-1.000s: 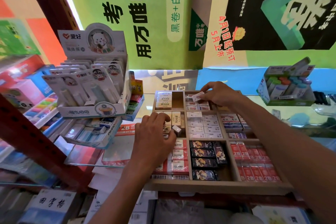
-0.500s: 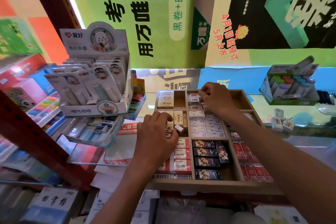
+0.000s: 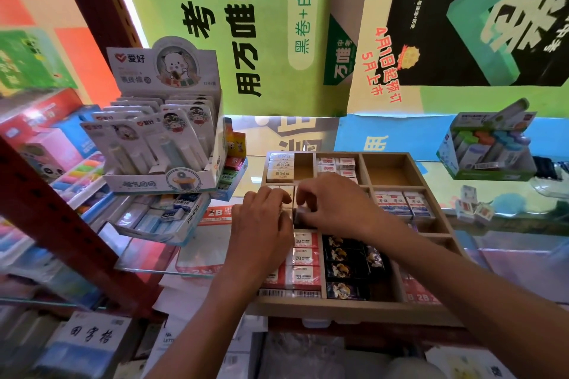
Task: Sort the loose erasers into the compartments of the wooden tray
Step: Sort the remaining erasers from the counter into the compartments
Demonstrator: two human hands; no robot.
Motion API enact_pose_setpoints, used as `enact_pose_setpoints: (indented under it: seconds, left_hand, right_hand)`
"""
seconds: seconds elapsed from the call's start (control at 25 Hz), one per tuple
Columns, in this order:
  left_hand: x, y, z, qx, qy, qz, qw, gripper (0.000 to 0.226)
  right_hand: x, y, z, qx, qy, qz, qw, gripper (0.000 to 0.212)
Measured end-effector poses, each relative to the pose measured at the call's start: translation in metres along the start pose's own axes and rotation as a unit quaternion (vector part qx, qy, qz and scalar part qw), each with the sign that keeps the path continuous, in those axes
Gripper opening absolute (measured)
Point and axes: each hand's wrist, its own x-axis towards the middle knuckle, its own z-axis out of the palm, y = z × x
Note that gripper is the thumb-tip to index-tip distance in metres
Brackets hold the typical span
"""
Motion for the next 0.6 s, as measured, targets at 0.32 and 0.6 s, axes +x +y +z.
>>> enact_pose_setpoints:
  seconds: [0.32,0.6]
  left_hand:
    - [0.002,-0.001,0.002,-0.015,0.004,0.024,1.000,0.043]
    - [0.000,-0.001,0.001,0.008,0.032,0.061,0.998,0.029]
  right_hand:
    - [-0.004,0.023,-0.017,0.465,-0.009,0.165,0.869,0.010]
    - [-0.009,0.009,-0.017,0.425,-0.060,0.077,0.900,0.014]
